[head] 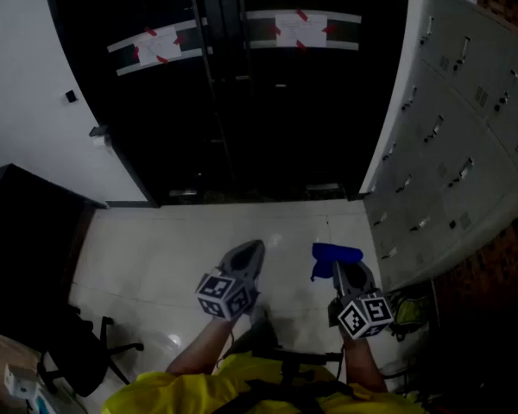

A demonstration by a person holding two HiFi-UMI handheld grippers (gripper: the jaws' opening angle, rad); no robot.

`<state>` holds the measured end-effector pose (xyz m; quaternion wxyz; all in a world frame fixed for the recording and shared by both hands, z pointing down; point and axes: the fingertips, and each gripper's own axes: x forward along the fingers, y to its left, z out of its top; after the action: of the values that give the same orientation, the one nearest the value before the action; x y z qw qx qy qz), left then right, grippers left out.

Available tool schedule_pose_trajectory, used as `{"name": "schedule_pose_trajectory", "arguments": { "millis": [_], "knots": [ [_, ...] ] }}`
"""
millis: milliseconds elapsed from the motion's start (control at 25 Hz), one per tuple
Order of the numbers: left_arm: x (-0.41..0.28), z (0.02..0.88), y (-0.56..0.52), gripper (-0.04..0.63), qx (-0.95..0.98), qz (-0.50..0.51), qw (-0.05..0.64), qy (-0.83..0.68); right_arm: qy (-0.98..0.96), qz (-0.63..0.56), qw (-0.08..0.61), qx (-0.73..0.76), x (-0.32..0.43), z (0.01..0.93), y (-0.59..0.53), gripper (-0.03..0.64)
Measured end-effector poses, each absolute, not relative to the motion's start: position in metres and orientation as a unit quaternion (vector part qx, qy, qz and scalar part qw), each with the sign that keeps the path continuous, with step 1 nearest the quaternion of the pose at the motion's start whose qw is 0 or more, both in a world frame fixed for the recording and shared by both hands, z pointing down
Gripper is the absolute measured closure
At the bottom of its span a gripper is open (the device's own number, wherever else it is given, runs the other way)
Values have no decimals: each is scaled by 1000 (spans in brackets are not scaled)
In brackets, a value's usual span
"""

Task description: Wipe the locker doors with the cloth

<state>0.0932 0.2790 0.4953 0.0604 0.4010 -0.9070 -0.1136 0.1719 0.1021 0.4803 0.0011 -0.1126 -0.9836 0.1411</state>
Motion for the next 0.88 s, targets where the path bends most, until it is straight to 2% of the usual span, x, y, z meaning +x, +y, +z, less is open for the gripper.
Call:
{"name": "schedule_pose_trajectory", "arguments": {
  "millis": [160, 320, 600, 760, 880],
  "knots": [
    [19, 506, 255, 595, 409, -122, 64, -902, -985, 142, 8, -98, 106, 498, 79, 545],
    [-82, 502, 214, 595, 433, -117, 50, -892, -988, 134, -5, -72, 13, 503, 45, 545],
    [-270, 460, 124, 595, 504, -76, 36, -860, -992, 116, -41, -5, -161, 462, -25, 545],
    [-325, 451, 53, 595, 566, -59, 41, -821, -988, 119, -55, 80, -194, 445, -77, 545],
    [-326, 451, -17, 594, 629, -57, 49, -774, -979, 117, -53, 160, -183, 447, -125, 545]
  ]
}}
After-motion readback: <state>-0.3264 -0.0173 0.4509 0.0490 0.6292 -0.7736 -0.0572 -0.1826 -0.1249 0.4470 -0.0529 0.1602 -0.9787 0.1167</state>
